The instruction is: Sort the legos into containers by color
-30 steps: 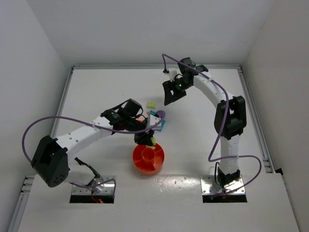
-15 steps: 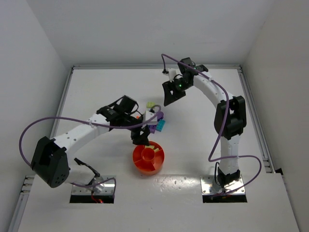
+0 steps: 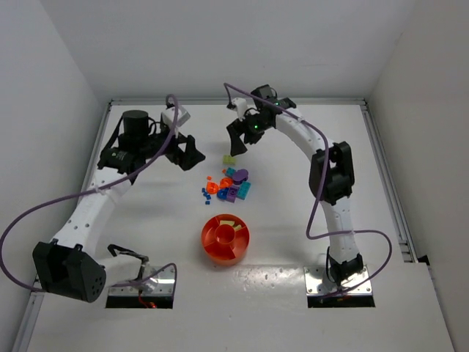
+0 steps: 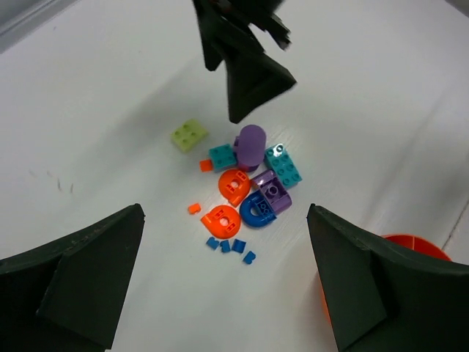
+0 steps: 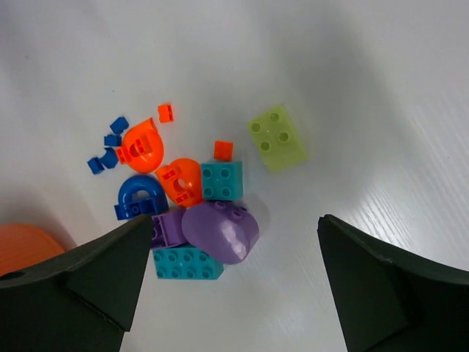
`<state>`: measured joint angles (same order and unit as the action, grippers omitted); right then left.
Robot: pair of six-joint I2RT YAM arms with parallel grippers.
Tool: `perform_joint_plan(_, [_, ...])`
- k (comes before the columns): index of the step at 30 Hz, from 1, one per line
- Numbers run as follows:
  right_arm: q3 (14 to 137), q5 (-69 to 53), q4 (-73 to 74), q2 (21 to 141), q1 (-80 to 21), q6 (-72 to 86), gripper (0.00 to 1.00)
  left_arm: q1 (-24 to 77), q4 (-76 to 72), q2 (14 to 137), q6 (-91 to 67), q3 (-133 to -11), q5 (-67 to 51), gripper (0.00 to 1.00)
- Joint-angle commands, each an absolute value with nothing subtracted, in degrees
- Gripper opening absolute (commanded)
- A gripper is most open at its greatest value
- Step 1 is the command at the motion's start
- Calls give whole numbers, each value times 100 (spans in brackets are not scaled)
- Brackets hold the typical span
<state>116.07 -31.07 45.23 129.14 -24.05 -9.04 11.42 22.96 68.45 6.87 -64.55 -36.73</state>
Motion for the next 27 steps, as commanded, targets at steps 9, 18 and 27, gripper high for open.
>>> perform_joint_plan(9, [11531,-2558,3367,13306,-2892,-2407,94,-113,2303,7646,-254,-6644,-4684,100])
perform_joint_plan(18, [11163,-1724,2664,13562,-3059,-2575,93,-580,2303,8007,-255,-6645,-5256,100])
perform_joint_plan(27, [11364,-1846,2716,13913,-3111,-2689,82,-580,2250,7954,-88,-6530,-5203,100])
